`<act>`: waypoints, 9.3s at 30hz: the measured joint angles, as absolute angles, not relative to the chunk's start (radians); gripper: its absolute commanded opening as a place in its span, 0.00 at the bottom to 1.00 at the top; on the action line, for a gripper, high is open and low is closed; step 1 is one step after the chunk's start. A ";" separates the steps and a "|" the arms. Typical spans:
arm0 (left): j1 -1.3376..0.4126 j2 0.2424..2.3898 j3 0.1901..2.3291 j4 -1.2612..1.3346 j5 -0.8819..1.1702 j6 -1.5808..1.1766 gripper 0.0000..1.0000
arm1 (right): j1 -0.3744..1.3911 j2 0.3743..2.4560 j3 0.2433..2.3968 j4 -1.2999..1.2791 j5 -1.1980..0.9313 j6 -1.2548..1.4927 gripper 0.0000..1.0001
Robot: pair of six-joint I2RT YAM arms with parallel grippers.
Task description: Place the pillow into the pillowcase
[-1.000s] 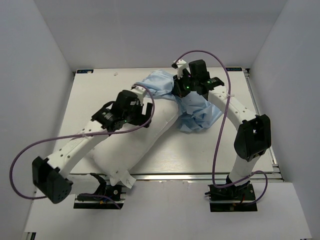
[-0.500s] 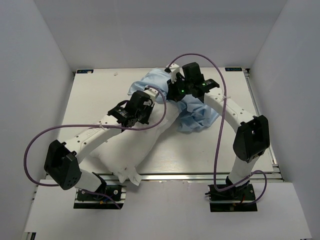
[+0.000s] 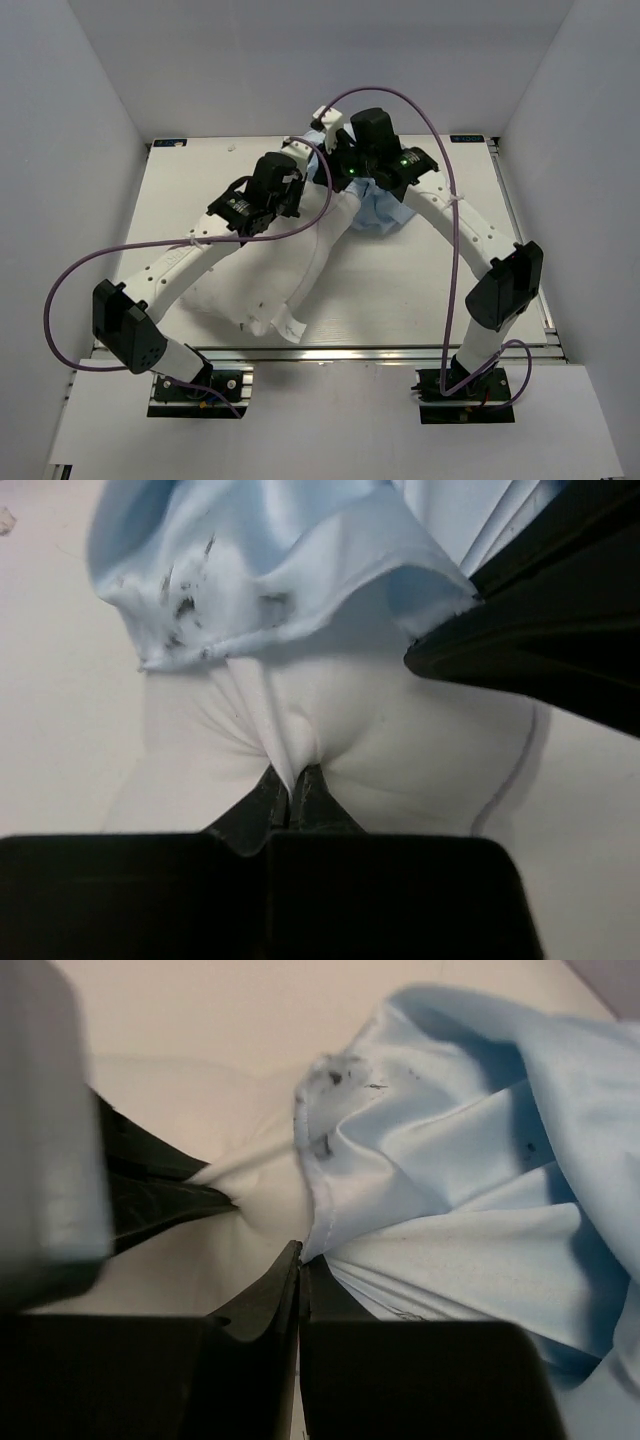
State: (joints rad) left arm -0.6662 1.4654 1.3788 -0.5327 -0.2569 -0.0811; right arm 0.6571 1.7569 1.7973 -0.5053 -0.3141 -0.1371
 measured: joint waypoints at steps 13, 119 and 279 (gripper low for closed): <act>-0.552 1.327 1.215 -0.320 -0.181 -0.263 0.00 | 0.688 1.651 1.819 -0.524 -0.383 -0.110 0.00; -0.055 1.771 1.376 0.065 0.533 -0.881 0.13 | 0.782 1.880 1.938 -0.342 -0.204 0.236 0.00; -0.383 1.362 0.659 0.034 0.377 -0.730 0.29 | 0.418 1.393 1.021 -0.243 0.086 -0.309 0.00</act>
State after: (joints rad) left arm -0.3832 1.3617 0.6590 0.0338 0.3775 -0.7300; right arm 0.4175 1.3930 1.0214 -0.2432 0.0864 -0.3092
